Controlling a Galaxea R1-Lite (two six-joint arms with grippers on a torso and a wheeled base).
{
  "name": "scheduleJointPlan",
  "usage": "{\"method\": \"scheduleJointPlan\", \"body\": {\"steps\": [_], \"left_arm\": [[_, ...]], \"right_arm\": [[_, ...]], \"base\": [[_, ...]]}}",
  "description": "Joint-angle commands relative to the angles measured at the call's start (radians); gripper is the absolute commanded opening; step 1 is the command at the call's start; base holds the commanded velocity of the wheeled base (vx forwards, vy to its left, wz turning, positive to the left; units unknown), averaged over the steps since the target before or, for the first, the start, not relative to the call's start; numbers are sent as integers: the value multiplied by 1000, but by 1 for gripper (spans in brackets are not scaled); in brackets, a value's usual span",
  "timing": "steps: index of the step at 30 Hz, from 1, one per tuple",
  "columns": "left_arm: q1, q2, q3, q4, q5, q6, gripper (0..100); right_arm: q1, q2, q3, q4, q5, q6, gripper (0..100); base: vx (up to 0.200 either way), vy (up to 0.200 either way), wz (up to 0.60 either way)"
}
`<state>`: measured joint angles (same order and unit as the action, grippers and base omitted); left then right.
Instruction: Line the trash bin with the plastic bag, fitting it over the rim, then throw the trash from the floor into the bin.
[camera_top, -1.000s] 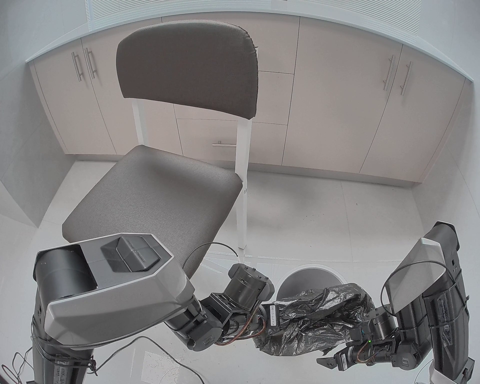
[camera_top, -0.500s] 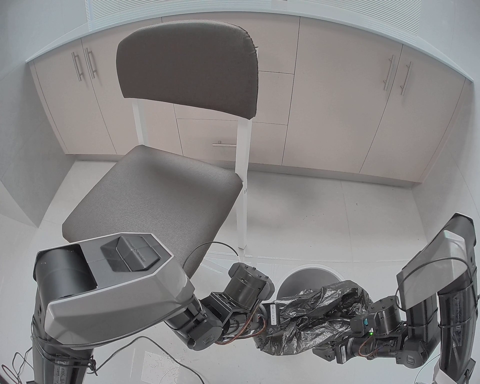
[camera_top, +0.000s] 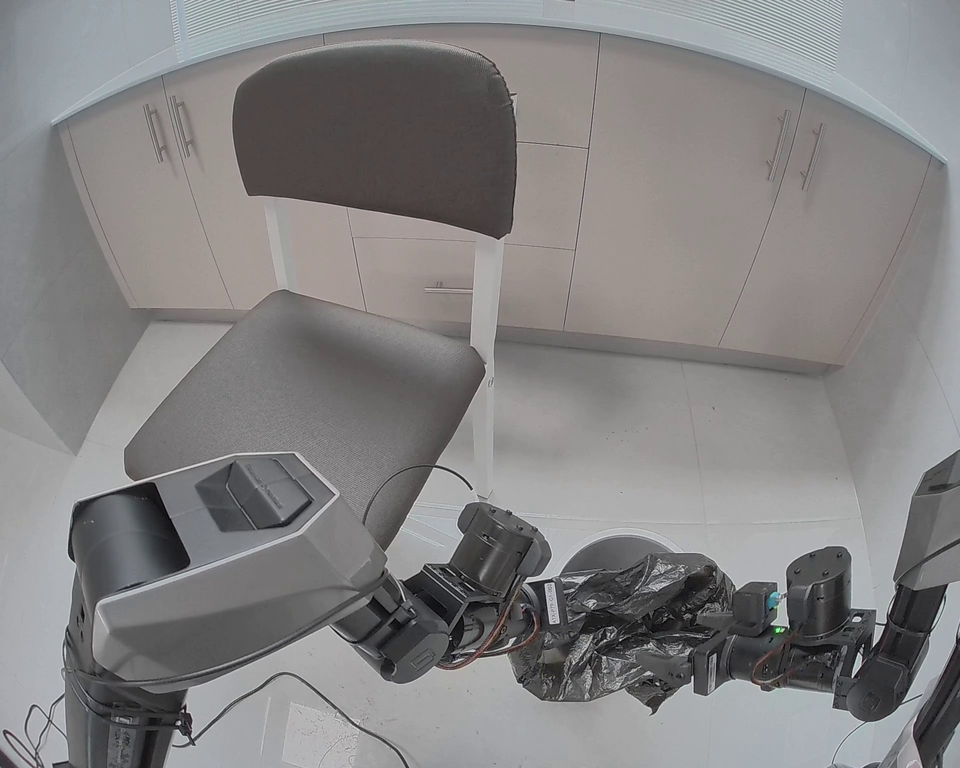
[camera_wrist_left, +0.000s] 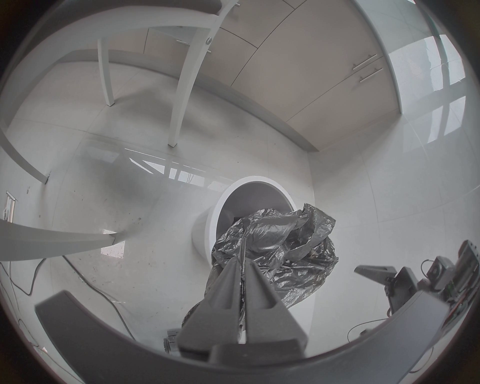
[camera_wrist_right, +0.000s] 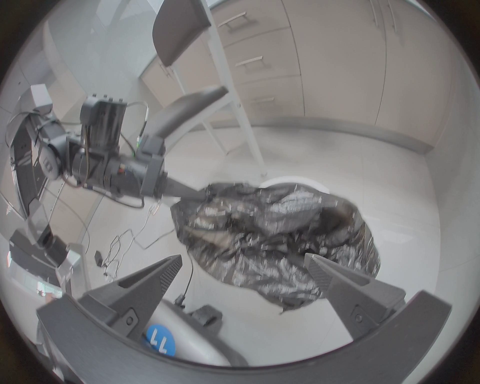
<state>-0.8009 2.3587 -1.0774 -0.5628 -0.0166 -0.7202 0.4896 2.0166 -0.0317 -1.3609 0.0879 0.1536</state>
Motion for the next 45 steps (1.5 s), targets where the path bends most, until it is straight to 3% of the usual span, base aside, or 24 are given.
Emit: {"method": "scheduleJointPlan", "body": {"steps": [1,2,7,17,31,45], "left_arm": [[15,5,-52,7,0,-4,0],[23,14,-82,17,0,-4,0],[25,68,-156,37,1,-4,0],[38,120,-288,146,3,-4,0],[48,163,-383,192,-13,10,0],[60,175,-401,192,-37,30,0]], "right_arm": [[-86,-13,-103,6,-36,-5,100],[-138,48,-159,6,-51,-22,100],[-209,149,-263,6,-76,-106,100],[-213,246,-401,31,-102,-167,100],[-220,264,-646,310,-102,-166,100],[-224,352,-798,431,-149,-175,100]], "base": [[0,0,0],[0,0,0],[0,0,0],[0,0,0],[0,0,0],[0,0,0]]}}
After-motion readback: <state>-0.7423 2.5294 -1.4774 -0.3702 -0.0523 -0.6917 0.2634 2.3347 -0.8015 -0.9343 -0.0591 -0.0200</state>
